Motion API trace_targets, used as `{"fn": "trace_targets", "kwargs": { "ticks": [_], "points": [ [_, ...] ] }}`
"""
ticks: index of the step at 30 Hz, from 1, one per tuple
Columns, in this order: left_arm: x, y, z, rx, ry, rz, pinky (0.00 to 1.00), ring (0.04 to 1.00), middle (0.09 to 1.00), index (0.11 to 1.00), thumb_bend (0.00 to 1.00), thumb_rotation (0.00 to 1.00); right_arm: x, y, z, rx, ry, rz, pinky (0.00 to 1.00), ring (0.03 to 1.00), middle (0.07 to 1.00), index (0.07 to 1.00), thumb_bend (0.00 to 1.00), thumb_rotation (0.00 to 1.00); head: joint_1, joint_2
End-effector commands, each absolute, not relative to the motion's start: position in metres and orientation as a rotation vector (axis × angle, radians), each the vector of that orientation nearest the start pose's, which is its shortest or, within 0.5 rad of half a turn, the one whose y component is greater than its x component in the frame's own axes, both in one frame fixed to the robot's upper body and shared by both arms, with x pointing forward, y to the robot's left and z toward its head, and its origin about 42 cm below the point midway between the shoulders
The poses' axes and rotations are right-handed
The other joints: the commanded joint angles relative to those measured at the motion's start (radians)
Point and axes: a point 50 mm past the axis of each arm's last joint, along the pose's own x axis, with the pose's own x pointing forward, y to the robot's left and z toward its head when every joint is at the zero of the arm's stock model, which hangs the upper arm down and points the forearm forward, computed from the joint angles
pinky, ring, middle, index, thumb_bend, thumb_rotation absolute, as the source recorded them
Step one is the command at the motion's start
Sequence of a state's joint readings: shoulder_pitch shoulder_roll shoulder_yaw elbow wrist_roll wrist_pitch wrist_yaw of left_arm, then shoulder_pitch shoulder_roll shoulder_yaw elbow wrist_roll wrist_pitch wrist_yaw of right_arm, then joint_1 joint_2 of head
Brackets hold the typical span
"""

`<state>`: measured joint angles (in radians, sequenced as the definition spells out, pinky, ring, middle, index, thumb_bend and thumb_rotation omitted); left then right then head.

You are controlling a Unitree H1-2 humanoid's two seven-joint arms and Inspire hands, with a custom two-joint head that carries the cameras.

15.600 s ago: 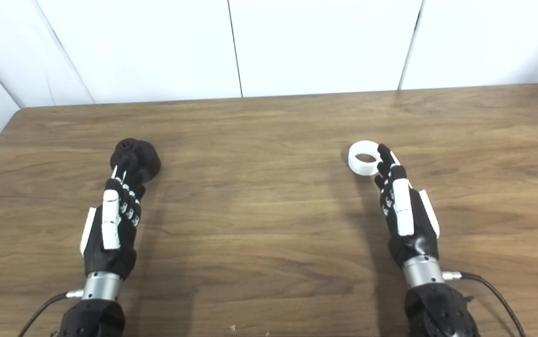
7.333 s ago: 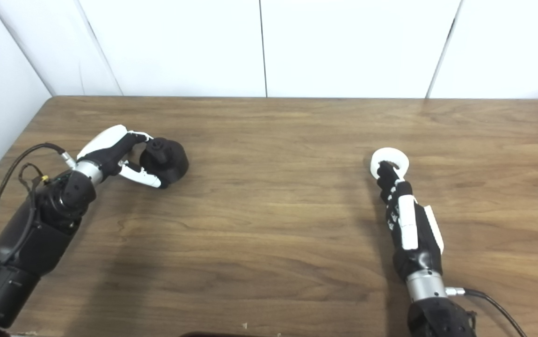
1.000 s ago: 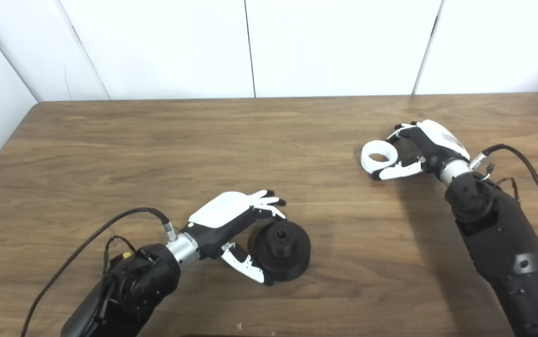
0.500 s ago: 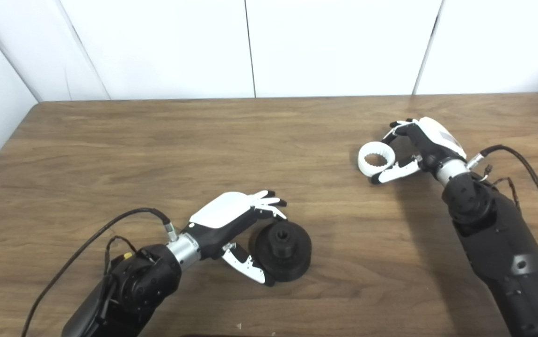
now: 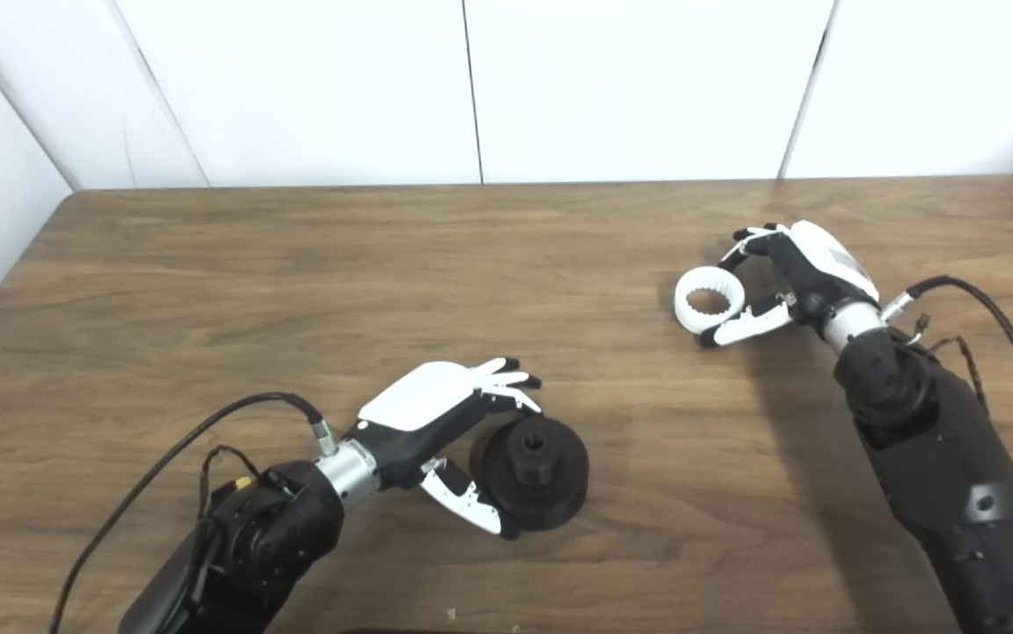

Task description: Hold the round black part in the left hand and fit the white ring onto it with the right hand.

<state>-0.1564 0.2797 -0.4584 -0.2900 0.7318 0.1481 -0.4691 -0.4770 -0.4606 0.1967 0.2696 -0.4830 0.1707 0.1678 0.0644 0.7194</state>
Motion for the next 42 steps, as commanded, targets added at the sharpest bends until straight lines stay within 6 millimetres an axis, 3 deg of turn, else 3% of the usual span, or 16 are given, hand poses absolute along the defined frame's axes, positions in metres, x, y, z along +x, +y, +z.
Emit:
{"fn": "trace_targets", "kwargs": {
  "ticks": [1,23,32,42],
  "points": [
    [0.283,0.149,0.167,1.083,-0.177,-0.722,0.92,0.998,0.937,0.639,0.8,0.3,0.435,-0.307,0.221,-0.989,-0.077,0.139,0.92,0.987,0.89,0.491,0.52,0.16,0.0,0.001],
    [0.286,0.143,0.167,1.074,-0.182,-0.716,0.95,1.0,0.935,0.634,0.79,0.3,0.4,-0.301,0.253,-0.943,-0.169,0.178,0.96,0.964,0.865,0.489,0.52,0.16,0.002,-0.011],
    [0.289,0.141,0.166,1.076,-0.183,-0.714,0.92,0.996,0.933,0.635,0.79,0.3,0.377,-0.29,0.268,-0.891,-0.205,0.237,0.94,0.957,0.859,0.489,0.52,0.16,0.0,-0.013],
    [0.29,0.141,0.166,1.076,-0.181,-0.714,0.94,0.998,0.937,0.635,0.78,0.31,0.349,-0.27,0.27,-0.882,-0.211,0.342,0.91,0.951,0.864,0.488,0.52,0.16,0.0,-0.01]
  ]
}}
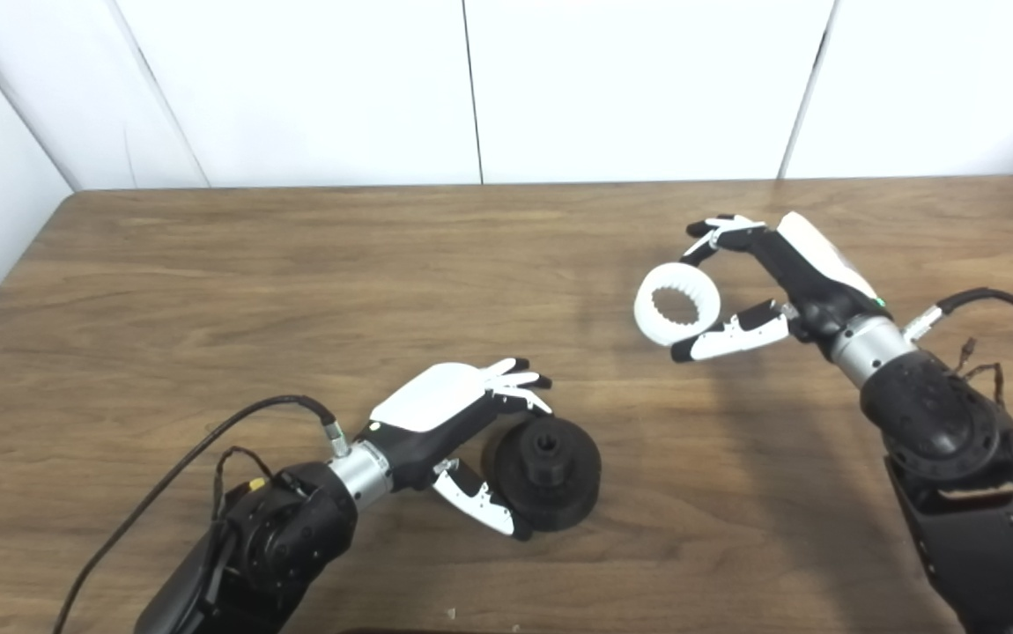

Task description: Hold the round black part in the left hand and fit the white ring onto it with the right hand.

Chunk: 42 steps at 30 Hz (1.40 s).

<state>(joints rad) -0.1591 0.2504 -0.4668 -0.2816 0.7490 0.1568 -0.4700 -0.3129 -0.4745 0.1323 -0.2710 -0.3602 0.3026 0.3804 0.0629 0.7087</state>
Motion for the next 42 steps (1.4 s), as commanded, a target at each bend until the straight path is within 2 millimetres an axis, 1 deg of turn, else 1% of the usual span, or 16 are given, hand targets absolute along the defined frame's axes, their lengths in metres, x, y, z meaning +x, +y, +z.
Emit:
{"fn": "trace_targets", "kwargs": {
  "ticks": [1,6,11,15,20,26,30,42],
  "points": [
    [0.29,0.141,0.165,1.077,-0.182,-0.713,0.93,0.996,0.936,0.634,0.79,0.3,0.346,-0.268,0.269,-0.883,-0.211,0.359,0.91,0.953,0.866,0.488,0.52,0.16,0.001,0.0],
    [0.29,0.14,0.165,1.071,-0.179,-0.712,0.94,0.997,0.934,0.633,0.78,0.3,0.336,-0.263,0.264,-0.871,-0.207,0.421,0.92,0.961,0.872,0.489,0.52,0.16,0.004,0.0],
    [0.291,0.14,0.165,1.079,-0.179,-0.709,0.94,0.997,0.932,0.635,0.79,0.31,0.326,-0.261,0.262,-0.906,-0.206,0.472,0.9,0.953,0.868,0.489,0.52,0.16,-0.001,0.002],
    [0.292,0.141,0.164,1.08,-0.179,-0.704,0.94,0.994,0.929,0.638,0.79,0.32,0.322,-0.259,0.261,-0.914,-0.2,0.504,0.88,0.953,0.869,0.489,0.52,0.16,0.0,0.003],
    [0.293,0.142,0.164,1.079,-0.173,-0.695,0.94,0.992,0.93,0.64,0.79,0.3,0.317,-0.252,0.262,-0.911,-0.196,0.541,0.88,0.97,0.876,0.49,0.52,0.16,0.003,0.004],
    [0.294,0.145,0.162,1.075,-0.168,-0.679,0.9,0.987,0.922,0.638,0.8,0.3,0.309,-0.243,0.261,-0.908,-0.214,0.595,0.88,0.981,0.88,0.49,0.52,0.17,0.0,0.007],
    [0.294,0.145,0.162,1.072,-0.159,-0.675,0.91,0.992,0.923,0.642,0.8,0.29,0.306,-0.24,0.26,-0.909,-0.218,0.615,0.88,0.981,0.879,0.49,0.52,0.17,0.002,0.007],
    [0.294,0.145,0.161,1.069,-0.163,-0.669,0.91,0.992,0.92,0.641,0.8,0.29,0.298,-0.231,0.268,-0.904,-0.257,0.656,0.9,0.992,0.881,0.49,0.52,0.17,0.002,0.007]
  ]
}}
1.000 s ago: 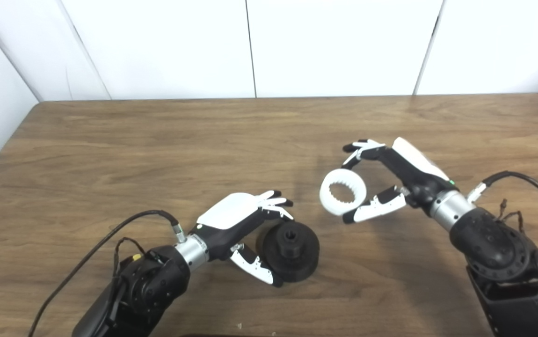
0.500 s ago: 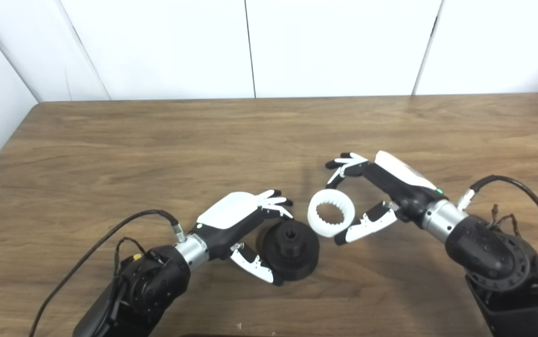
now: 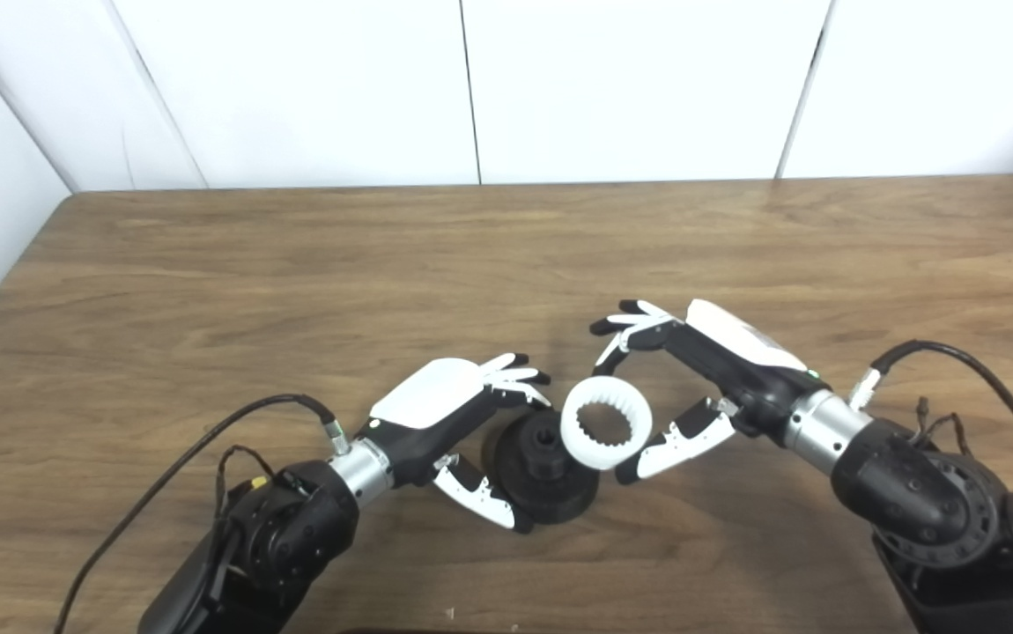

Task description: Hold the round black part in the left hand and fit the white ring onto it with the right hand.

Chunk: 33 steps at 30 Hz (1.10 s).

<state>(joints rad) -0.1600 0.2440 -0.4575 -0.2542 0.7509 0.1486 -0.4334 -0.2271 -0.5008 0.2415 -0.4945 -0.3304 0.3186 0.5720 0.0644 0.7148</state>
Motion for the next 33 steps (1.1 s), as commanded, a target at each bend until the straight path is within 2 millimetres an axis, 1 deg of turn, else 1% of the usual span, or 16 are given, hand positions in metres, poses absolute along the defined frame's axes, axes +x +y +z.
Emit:
{"fn": "trace_targets", "kwargs": {
  "ticks": [1,9,15,26,33],
  "points": [
    [0.294,0.146,0.161,1.069,-0.161,-0.669,0.92,0.993,0.92,0.641,0.8,0.29,0.297,-0.23,0.268,-0.905,-0.261,0.658,0.9,0.992,0.881,0.491,0.52,0.17,0.001,0.001],
    [0.294,0.144,0.161,1.068,-0.164,-0.668,0.91,0.989,0.919,0.64,0.8,0.28,0.297,-0.222,0.274,-0.901,-0.296,0.662,0.89,0.989,0.882,0.491,0.52,0.17,0.002,0.0],
    [0.294,0.143,0.162,1.061,-0.167,-0.666,0.92,0.989,0.918,0.638,0.8,0.28,0.3,-0.217,0.276,-0.893,-0.301,0.669,0.9,0.992,0.883,0.491,0.52,0.17,0.002,0.004],
    [0.292,0.14,0.162,1.054,-0.162,-0.661,0.92,0.993,0.92,0.635,0.8,0.28,0.309,-0.205,0.266,-0.862,-0.275,0.678,0.89,0.991,0.883,0.491,0.52,0.17,0.012,0.007],
    [0.292,0.14,0.163,1.061,-0.171,-0.658,0.93,0.993,0.921,0.634,0.8,0.29,0.31,-0.199,0.261,-0.861,-0.268,0.692,0.87,0.99,0.882,0.491,0.52,0.17,0.014,0.01]
  ]
}}
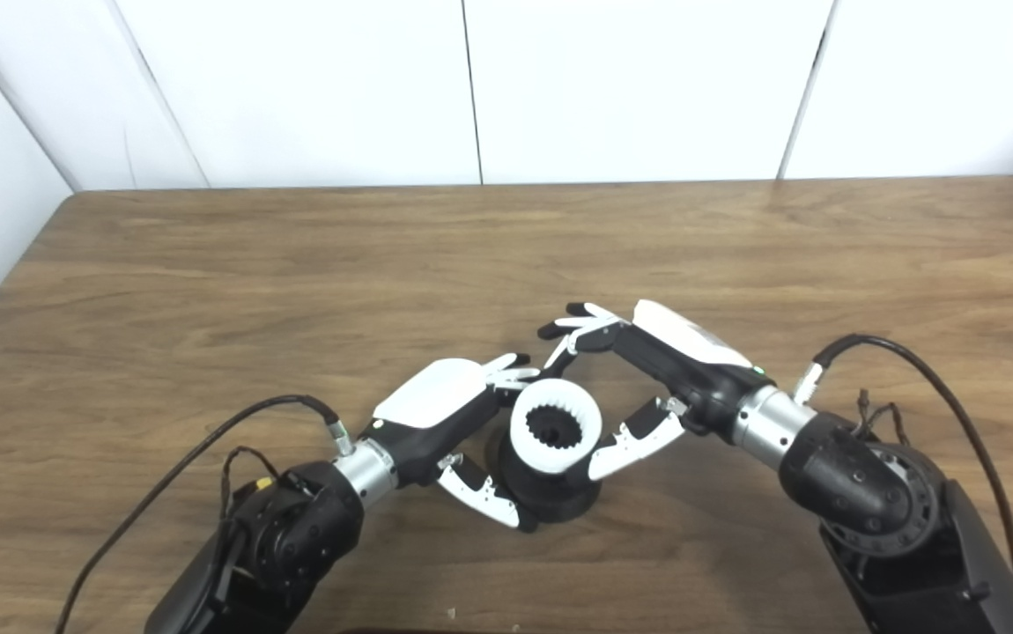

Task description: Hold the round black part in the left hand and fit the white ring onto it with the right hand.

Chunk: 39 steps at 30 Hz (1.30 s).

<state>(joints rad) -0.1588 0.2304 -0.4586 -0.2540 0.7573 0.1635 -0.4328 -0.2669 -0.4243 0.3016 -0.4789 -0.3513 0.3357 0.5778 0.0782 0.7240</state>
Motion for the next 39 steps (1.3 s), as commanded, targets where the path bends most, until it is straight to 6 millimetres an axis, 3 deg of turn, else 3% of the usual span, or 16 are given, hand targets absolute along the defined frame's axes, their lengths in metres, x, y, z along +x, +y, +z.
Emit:
{"fn": "trace_targets", "kwargs": {
  "ticks": [1,39],
  "points": [
    [0.292,0.14,0.163,1.06,-0.17,-0.658,0.93,0.994,0.921,0.633,0.8,0.29,0.31,-0.199,0.261,-0.86,-0.266,0.693,0.87,0.99,0.883,0.491,0.52,0.17,0.001,0.001],
    [0.288,0.143,0.169,1.051,-0.162,-0.664,0.93,0.995,0.925,0.628,0.8,0.28,0.31,-0.198,0.242,-0.874,-0.222,0.69,0.87,0.986,0.885,0.49,0.52,0.17,0.011,0.016]
  ]
}}
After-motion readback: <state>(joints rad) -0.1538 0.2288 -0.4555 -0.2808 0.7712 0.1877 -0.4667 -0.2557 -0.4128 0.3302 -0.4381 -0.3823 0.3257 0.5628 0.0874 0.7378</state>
